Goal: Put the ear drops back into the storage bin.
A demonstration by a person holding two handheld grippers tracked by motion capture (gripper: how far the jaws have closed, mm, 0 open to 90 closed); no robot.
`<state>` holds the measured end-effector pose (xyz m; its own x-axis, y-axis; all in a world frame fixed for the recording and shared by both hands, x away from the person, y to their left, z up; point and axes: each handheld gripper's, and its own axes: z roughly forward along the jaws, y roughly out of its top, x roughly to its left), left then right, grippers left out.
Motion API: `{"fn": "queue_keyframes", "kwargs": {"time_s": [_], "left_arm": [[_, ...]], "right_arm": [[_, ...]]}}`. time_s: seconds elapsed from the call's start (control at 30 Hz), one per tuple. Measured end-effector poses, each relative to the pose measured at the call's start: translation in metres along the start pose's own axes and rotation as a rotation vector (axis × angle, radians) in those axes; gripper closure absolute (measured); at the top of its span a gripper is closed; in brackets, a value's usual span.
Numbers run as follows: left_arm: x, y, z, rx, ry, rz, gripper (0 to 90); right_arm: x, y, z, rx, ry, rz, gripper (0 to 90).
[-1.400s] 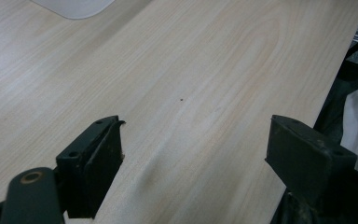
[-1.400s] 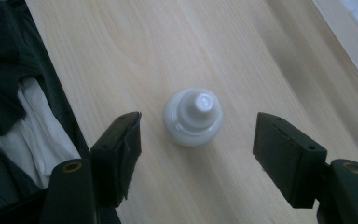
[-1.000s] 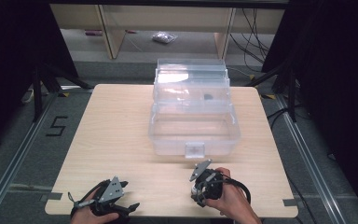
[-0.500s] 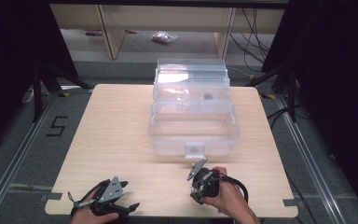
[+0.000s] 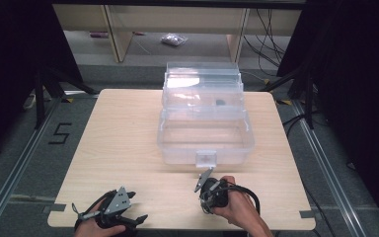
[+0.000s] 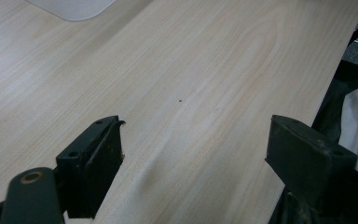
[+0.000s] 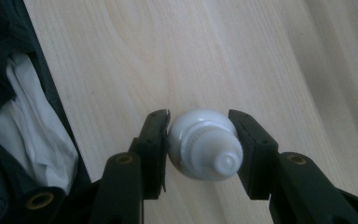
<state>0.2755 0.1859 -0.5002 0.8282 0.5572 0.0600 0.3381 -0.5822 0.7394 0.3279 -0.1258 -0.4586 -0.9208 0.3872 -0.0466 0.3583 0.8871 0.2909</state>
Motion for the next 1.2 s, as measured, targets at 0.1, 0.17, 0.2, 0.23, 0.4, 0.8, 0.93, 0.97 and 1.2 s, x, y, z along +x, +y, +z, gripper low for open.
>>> {"fn": "queue_keyframes", "kwargs": {"time_s": [0.1, 0.17, 0.2, 0.23, 0.4, 0.8, 0.93, 0.97, 1.2], "left_arm": [[0.0, 0.0, 0.0, 0.006, 0.004, 0.002, 17.9], [0.0, 0.0, 0.0, 0.004, 0.001, 0.001, 17.9], [0.0, 0.0, 0.0, 0.003, 0.002, 0.0, 17.9], [0.0, 0.0, 0.0, 0.003, 0.002, 0.001, 17.9], [0.0, 0.0, 0.0, 0.004, 0.001, 0.0, 17.9], [0.001, 0.0, 0.001, 0.009, 0.009, 0.003, 17.9], [0.001, 0.0, 0.0, 0.01, 0.011, 0.004, 17.9], [0.001, 0.0, 0.001, 0.009, 0.011, 0.004, 17.9], [0.001, 0.0, 0.001, 0.007, 0.005, 0.0, 17.9]], "right_arm": [[0.003, 0.002, -0.001, 0.02, -0.007, 0.01, 59.9], [0.004, 0.003, -0.002, 0.04, -0.017, 0.014, 60.0], [0.003, 0.003, -0.002, 0.042, -0.029, 0.003, 60.0], [0.001, 0.003, -0.002, 0.032, -0.02, -0.023, 60.0], [-0.004, 0.0, -0.02, -0.006, -0.045, -0.02, 60.0], [-0.023, -0.013, -0.042, -0.056, -0.055, 0.044, 60.1], [-0.033, -0.018, -0.046, -0.064, -0.062, 0.061, 60.1], [-0.036, -0.019, -0.047, -0.068, -0.067, 0.054, 60.0], [-0.047, -0.026, -0.052, -0.037, -0.073, 0.099, 60.1]]}}
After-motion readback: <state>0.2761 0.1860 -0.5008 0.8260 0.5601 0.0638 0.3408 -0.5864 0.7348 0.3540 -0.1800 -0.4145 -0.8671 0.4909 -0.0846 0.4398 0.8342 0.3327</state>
